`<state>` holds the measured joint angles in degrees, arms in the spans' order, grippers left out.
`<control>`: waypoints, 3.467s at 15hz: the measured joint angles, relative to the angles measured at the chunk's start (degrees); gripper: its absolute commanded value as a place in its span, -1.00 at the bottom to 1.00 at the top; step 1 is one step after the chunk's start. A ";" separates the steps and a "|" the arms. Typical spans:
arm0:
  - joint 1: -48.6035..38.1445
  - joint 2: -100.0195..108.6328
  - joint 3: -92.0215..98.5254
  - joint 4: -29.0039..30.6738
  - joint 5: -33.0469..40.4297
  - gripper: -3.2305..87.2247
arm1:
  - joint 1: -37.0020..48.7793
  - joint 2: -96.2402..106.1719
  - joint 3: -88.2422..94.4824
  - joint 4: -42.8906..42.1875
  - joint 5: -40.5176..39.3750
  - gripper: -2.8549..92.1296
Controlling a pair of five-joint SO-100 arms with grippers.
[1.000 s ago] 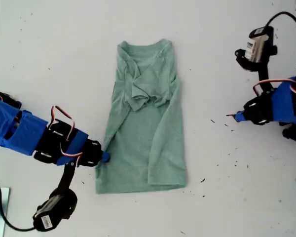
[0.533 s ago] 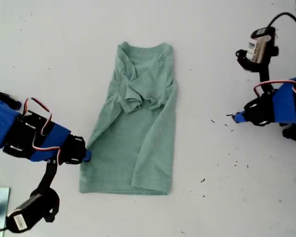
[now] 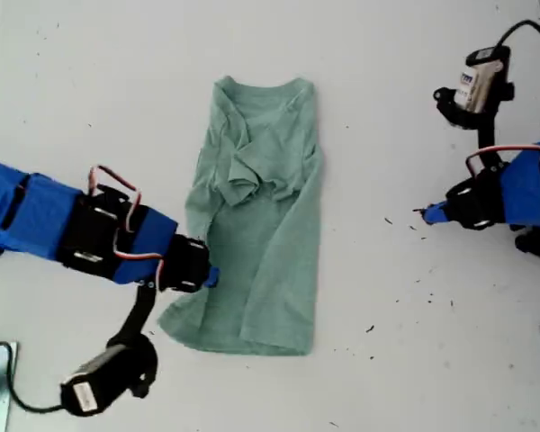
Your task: Fold t shirt
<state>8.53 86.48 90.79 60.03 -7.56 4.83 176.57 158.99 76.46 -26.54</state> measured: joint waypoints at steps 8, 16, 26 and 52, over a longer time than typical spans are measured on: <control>-1.23 -25.31 -29.53 2.64 9.05 -0.49 | -1.58 3.34 0.88 0.53 1.23 -0.88; -1.41 -27.33 -32.34 7.29 9.49 -0.57 | -1.58 4.66 1.05 0.53 1.23 -0.88; -0.70 62.84 56.25 -0.09 -7.21 -0.93 | -1.58 5.62 1.05 1.23 1.23 -0.87; 6.86 -22.41 -24.79 13.45 3.87 -0.37 | -20.65 -104.59 -97.65 11.60 15.38 -0.18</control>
<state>15.38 64.07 66.01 73.48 -3.69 -15.82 71.98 61.35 88.07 -11.16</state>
